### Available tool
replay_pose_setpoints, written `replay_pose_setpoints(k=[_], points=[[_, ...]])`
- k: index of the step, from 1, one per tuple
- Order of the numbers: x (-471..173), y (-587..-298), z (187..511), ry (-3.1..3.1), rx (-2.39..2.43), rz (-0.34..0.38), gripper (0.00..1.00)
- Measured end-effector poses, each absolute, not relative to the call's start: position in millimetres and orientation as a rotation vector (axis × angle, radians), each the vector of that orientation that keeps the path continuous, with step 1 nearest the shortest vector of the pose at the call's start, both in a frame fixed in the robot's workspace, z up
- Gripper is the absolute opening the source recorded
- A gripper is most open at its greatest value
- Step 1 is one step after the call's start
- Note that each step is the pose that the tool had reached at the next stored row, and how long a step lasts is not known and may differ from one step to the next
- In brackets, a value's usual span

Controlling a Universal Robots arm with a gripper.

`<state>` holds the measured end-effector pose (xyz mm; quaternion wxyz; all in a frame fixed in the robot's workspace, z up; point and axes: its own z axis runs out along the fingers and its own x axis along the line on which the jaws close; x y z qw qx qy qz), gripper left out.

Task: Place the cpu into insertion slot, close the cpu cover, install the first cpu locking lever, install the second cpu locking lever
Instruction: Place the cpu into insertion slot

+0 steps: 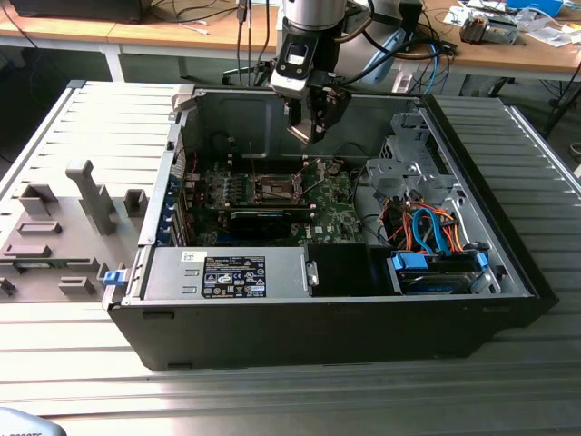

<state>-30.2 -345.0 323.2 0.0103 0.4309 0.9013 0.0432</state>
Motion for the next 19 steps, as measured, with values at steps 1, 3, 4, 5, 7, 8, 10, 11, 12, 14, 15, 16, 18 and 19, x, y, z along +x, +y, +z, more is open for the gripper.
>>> replay_pose_setpoints(k=[1,3,4,5,7,8,10,11,12,14,15,16,18,19], points=[[-30.2,-345.0,323.2,2.813,1.345,0.135,0.54],[-30.2,-345.0,323.2,2.812,1.347,0.135,0.54],[-30.2,-345.0,323.2,2.812,1.347,0.135,0.54],[-30.2,-345.0,323.2,2.812,1.348,0.135,0.54],[-30.2,-345.0,323.2,2.811,1.349,0.135,0.54],[-30.2,-345.0,323.2,2.811,1.350,0.135,0.54],[-30.2,-345.0,323.2,2.810,1.351,0.135,0.54],[-30.2,-345.0,323.2,2.810,1.352,0.135,0.54],[-30.2,-345.0,323.2,2.809,1.353,0.135,0.54],[-30.2,-345.0,323.2,2.808,1.355,0.135,0.54],[-30.2,-345.0,323.2,2.808,1.356,0.135,0.54],[-30.2,-345.0,323.2,2.807,1.357,0.135,0.54],[-30.2,-345.0,323.2,2.807,1.358,0.135,0.54],[-30.2,-345.0,323.2,2.806,1.359,0.135,0.54]])
